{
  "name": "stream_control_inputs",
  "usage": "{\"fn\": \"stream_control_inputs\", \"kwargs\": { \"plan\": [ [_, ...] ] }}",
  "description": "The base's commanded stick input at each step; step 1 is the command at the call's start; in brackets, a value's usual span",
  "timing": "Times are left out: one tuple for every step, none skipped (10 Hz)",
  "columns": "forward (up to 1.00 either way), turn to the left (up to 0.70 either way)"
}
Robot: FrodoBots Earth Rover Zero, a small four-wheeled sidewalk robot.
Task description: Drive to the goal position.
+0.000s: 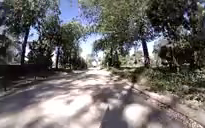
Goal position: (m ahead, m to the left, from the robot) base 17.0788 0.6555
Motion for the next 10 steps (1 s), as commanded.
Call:
{"fn": "stream_control_inputs", "kwargs": {
  "plan": [
    [1.0, 0.03],
    [1.0, 0.03],
    [1.0, 0.03],
    [1.0, 0.03],
    [1.0, 0.03],
    [1.0, 0.03],
    [1.0, 0.03],
    [1.0, 0.03],
    [1.0, 0.03],
    [1.0, 0.03]
  ]
}}
